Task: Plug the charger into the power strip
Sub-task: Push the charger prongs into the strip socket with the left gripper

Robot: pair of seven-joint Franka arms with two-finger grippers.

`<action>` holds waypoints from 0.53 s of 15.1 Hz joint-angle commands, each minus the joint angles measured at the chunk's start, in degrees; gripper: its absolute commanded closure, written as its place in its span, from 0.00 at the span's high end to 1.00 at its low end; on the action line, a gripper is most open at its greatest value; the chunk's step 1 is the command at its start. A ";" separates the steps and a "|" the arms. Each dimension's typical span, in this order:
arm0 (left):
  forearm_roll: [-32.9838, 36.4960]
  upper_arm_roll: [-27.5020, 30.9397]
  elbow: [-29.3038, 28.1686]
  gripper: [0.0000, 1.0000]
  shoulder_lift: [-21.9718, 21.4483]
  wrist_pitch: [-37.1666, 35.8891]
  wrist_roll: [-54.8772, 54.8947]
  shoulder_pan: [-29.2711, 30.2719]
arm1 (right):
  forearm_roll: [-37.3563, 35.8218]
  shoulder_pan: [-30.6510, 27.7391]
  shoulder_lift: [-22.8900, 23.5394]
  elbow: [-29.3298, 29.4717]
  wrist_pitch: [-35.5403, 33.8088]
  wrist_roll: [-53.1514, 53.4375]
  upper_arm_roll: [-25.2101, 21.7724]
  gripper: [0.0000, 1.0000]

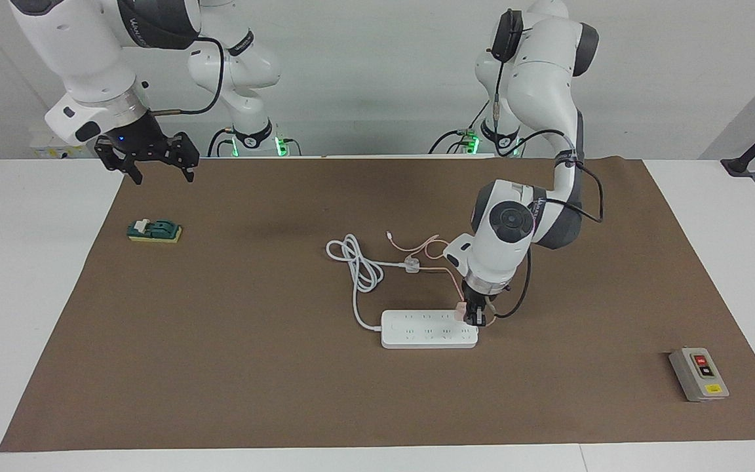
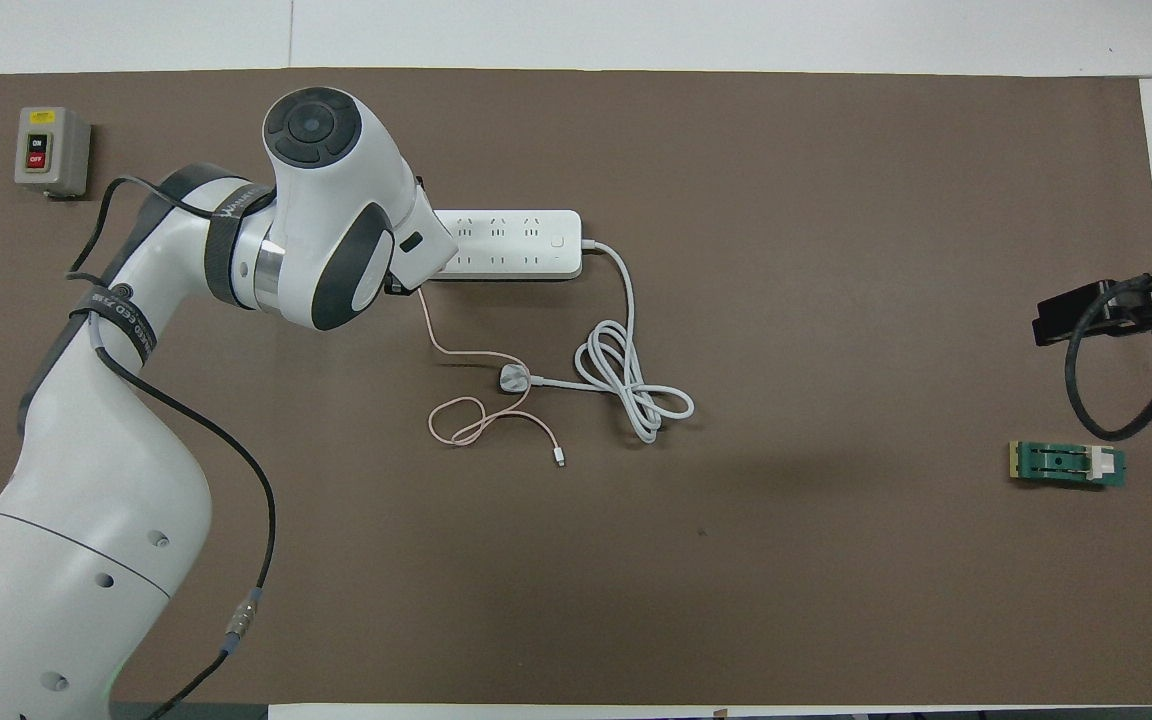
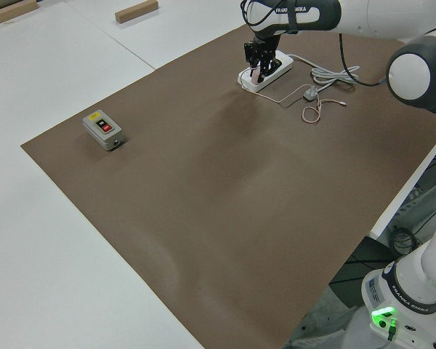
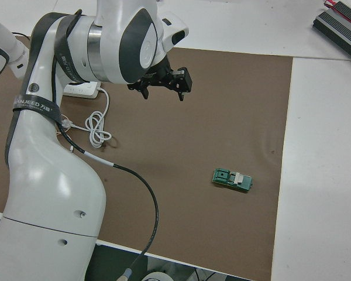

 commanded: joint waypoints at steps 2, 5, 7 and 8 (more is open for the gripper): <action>-1.37 -0.60 -0.68 0.00 1.48 3.65 0.77 0.02 | 0.97 -0.90 -0.92 -0.72 -0.09 -0.98 0.46 1.00; -1.89 -0.60 -0.06 0.00 0.87 3.39 0.69 0.11 | 0.98 -0.90 -0.92 -0.72 -0.09 -0.98 0.46 1.00; -2.95 -0.52 0.03 0.39 0.69 3.21 0.43 0.20 | 0.97 -0.90 -0.92 -0.72 -0.09 -0.98 0.46 1.00; -3.39 -0.52 0.38 0.79 0.60 3.21 0.25 0.29 | 0.97 -0.90 -0.92 -0.72 -0.09 -0.98 0.46 1.00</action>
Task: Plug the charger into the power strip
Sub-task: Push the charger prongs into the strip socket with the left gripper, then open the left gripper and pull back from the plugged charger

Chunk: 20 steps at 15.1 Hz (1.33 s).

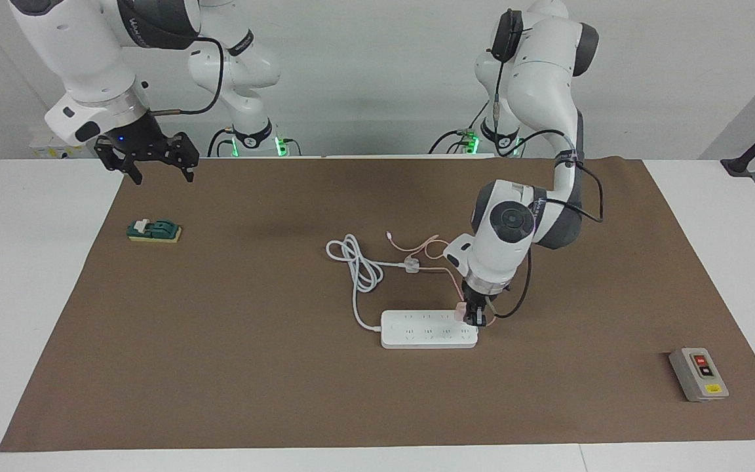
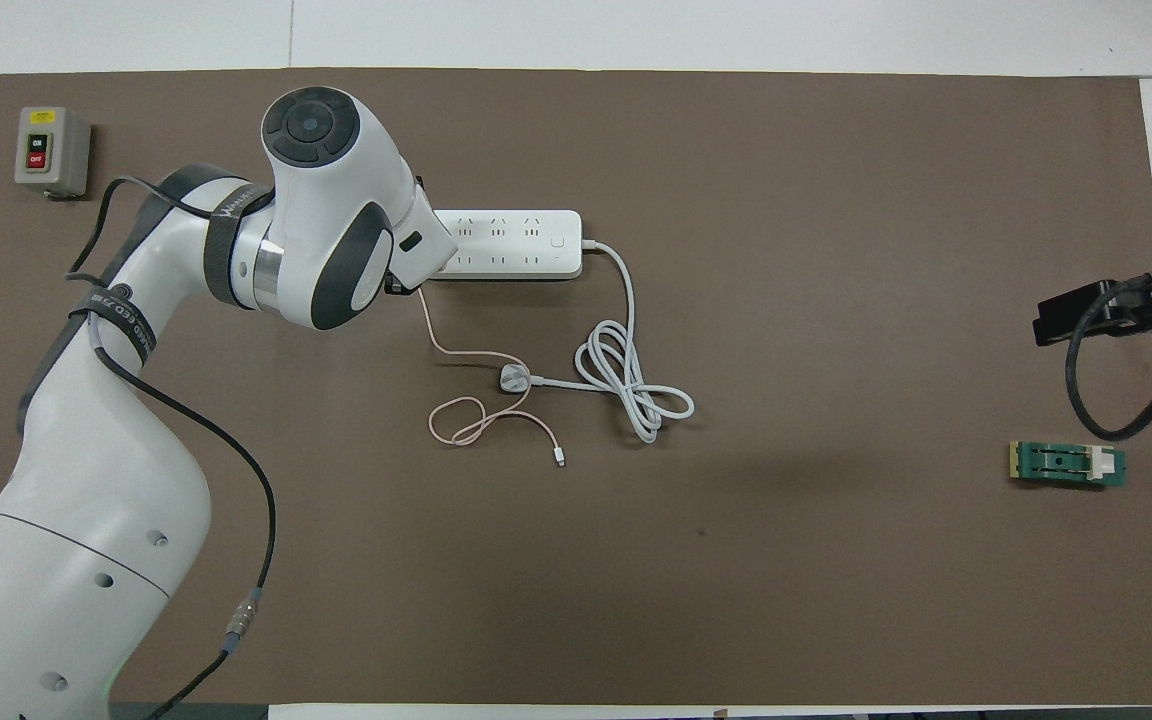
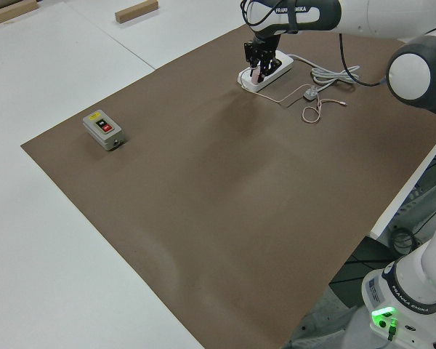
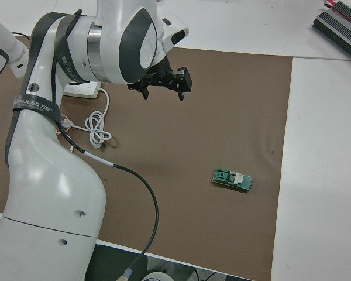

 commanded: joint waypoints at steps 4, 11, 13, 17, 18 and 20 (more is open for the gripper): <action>-3.74 -0.60 1.17 1.00 -0.80 1.45 -0.01 0.41 | 0.97 -0.90 -0.92 -0.72 -0.09 -0.98 0.46 1.00; -7.00 -0.42 -0.15 1.00 -10.90 -7.66 -9.80 0.33 | 0.97 -0.90 -0.92 -0.72 -0.09 -0.98 0.46 1.00; -7.00 -0.42 0.20 1.00 -14.24 -13.38 -19.48 0.32 | 0.97 -0.90 -0.92 -0.72 -0.09 -0.98 0.46 1.00; -7.00 0.10 0.46 1.00 -21.80 -20.69 -29.00 0.85 | 0.97 -0.90 -0.92 -0.72 -0.09 -0.98 0.46 1.00; -7.08 1.24 0.46 1.00 -23.55 -23.05 -31.54 1.03 | 0.97 -0.90 -0.92 -0.72 -0.09 -0.98 0.46 1.00; -6.91 2.21 0.46 1.00 -26.28 -27.54 -39.26 1.73 | 0.97 -0.90 -0.92 -0.72 -0.09 -0.98 0.46 1.00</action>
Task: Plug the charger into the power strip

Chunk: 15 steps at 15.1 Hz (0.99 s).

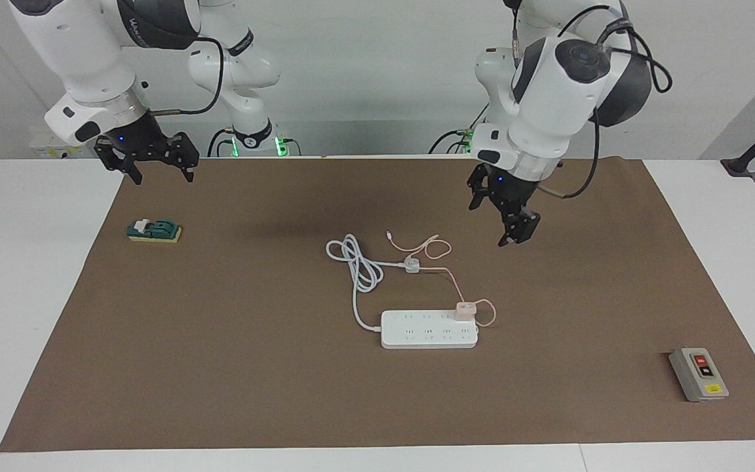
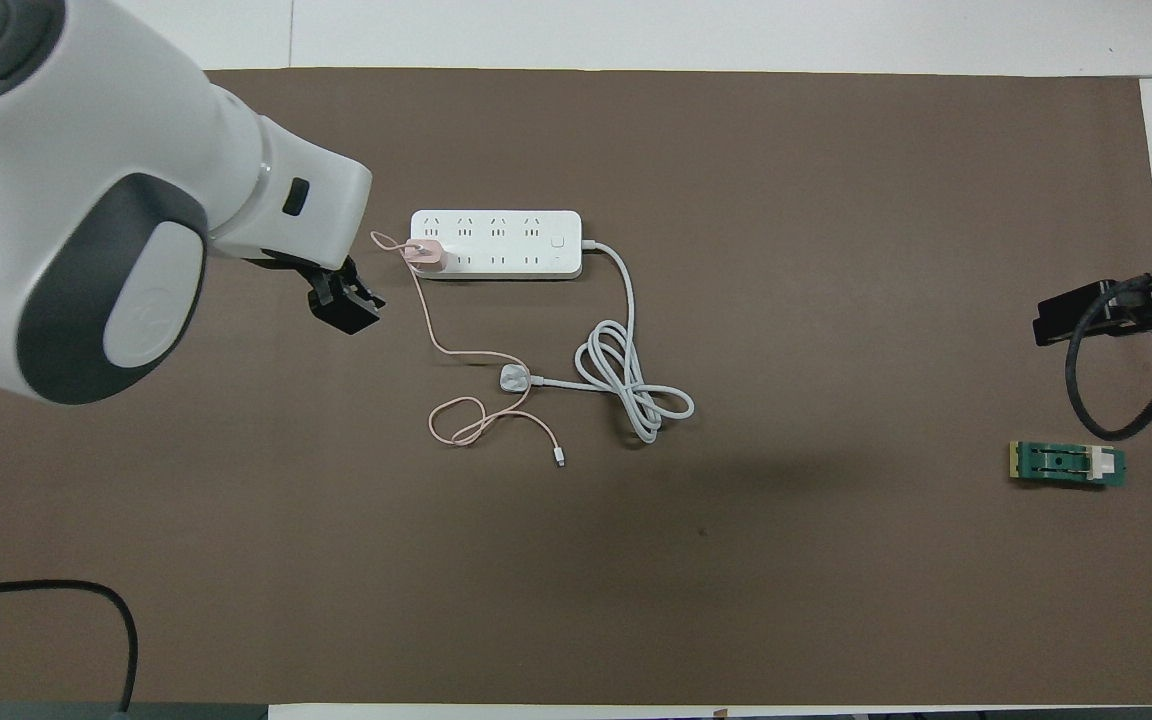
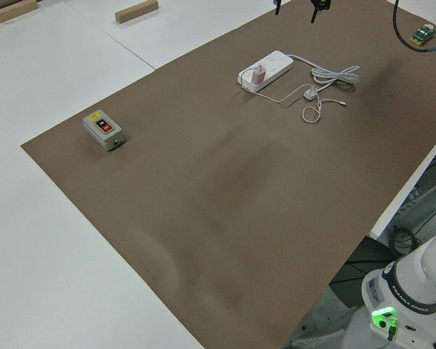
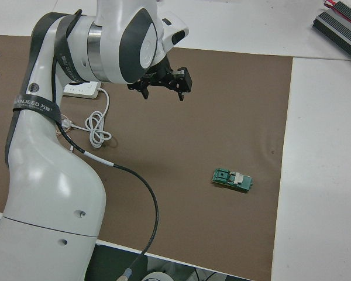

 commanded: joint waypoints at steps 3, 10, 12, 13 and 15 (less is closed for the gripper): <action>0.10 3.67 -1.49 1.00 -5.88 -6.62 -19.48 1.16 | 1.06 -0.90 -0.92 -0.72 -0.09 -0.98 0.46 1.00; 0.19 7.02 -2.63 1.00 -8.61 -9.87 -38.41 1.25 | 0.97 -0.98 -0.92 -0.72 -0.09 -0.98 0.46 1.00; 0.19 7.20 -3.07 1.00 -9.13 -11.89 -41.13 1.77 | 0.97 -0.81 -0.92 -0.72 -0.09 -0.98 0.55 1.00; 0.19 7.20 -3.77 1.00 -9.57 -11.81 -42.02 1.86 | 0.97 -0.81 -0.92 -0.72 -0.09 -0.98 0.46 1.00; 0.19 7.20 -3.78 1.00 -9.66 -11.55 -42.20 1.95 | 0.97 -0.90 -0.92 -0.72 -0.09 -0.98 0.46 1.00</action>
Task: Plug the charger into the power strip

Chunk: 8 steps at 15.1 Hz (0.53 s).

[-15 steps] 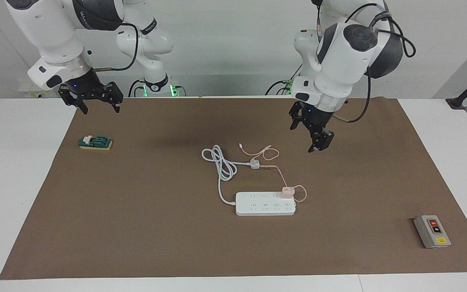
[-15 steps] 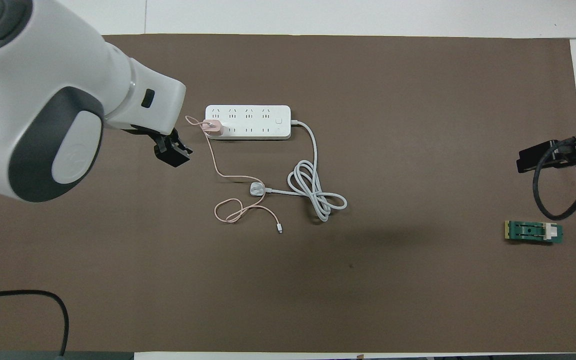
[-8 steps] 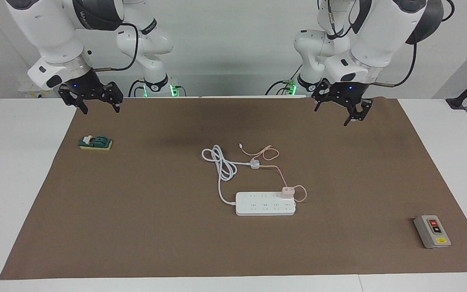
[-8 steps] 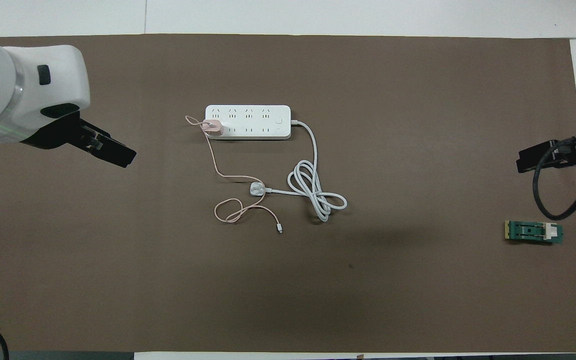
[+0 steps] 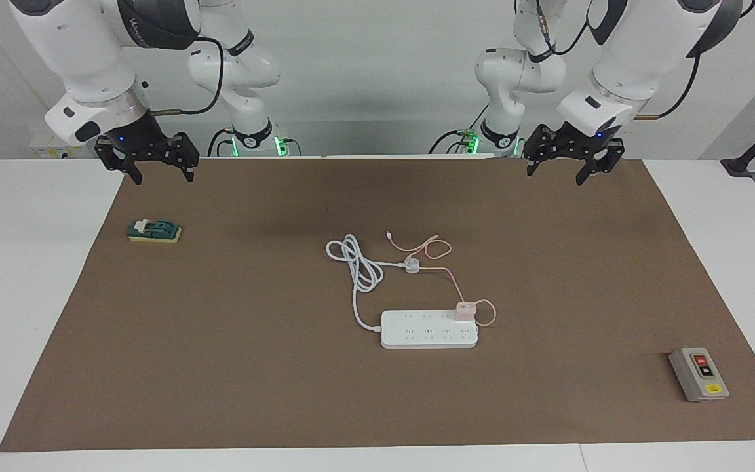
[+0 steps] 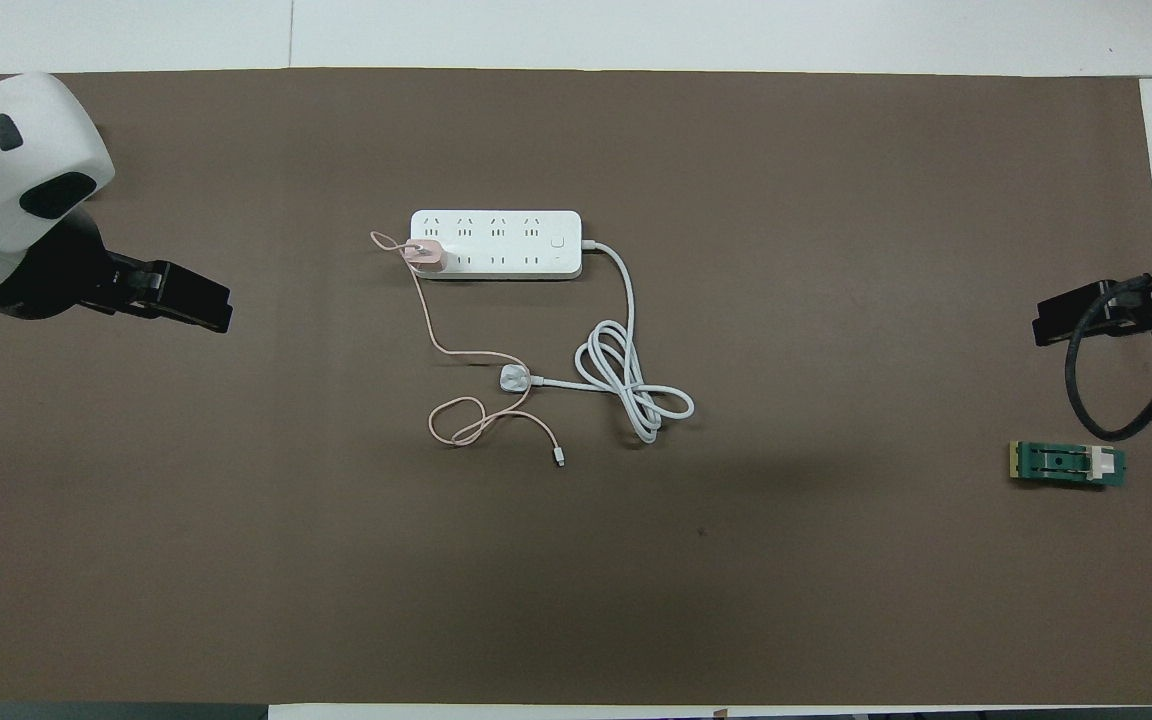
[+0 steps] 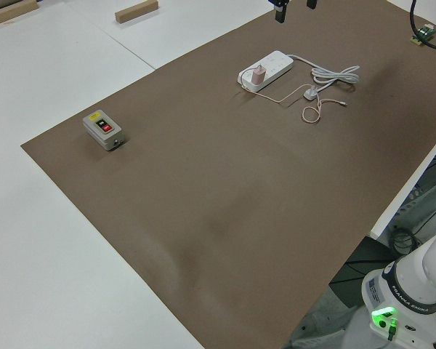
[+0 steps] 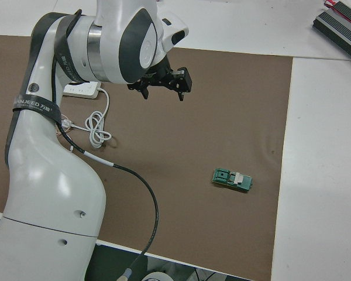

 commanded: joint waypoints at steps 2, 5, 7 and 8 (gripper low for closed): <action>0.15 0.11 -1.75 1.00 -1.73 -0.28 -1.31 0.22 | 0.97 -0.90 -0.92 -0.72 -0.09 -0.98 0.45 1.00; 3.20 0.11 -1.31 1.00 -1.73 -1.95 -1.40 0.22 | 0.97 -0.98 -0.92 -0.72 -0.09 -0.98 0.45 1.00; 4.27 -0.06 0.62 1.00 -1.11 -2.31 -1.66 0.22 | 0.97 -0.99 -1.01 -0.81 -0.61 -0.98 0.45 1.00; 3.84 -0.50 0.89 1.00 -1.37 -2.39 -1.75 1.87 | 0.97 -0.99 -0.92 -0.81 -0.62 -0.98 0.45 1.00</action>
